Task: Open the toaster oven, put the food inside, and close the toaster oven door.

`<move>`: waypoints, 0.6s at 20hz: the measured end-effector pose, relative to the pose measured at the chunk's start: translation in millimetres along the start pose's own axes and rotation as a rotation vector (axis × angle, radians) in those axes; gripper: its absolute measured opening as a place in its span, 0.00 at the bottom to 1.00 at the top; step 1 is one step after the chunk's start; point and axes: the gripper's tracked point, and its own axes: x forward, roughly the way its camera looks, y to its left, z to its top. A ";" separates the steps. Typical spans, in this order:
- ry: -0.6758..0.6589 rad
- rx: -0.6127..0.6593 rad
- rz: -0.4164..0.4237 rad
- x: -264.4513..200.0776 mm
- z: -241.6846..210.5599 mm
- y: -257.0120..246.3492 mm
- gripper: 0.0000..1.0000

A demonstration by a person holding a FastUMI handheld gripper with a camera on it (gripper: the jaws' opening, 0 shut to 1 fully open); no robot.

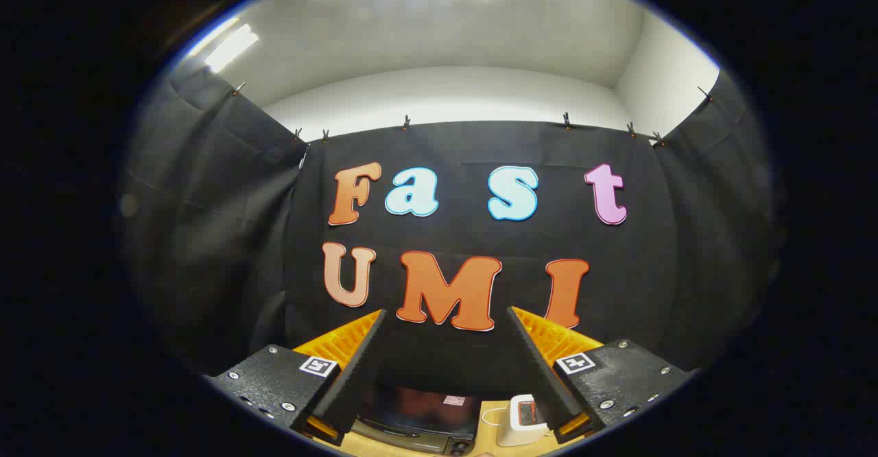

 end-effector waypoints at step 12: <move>0.053 -0.016 -0.071 -14.5 -23.9 -31.9 1.00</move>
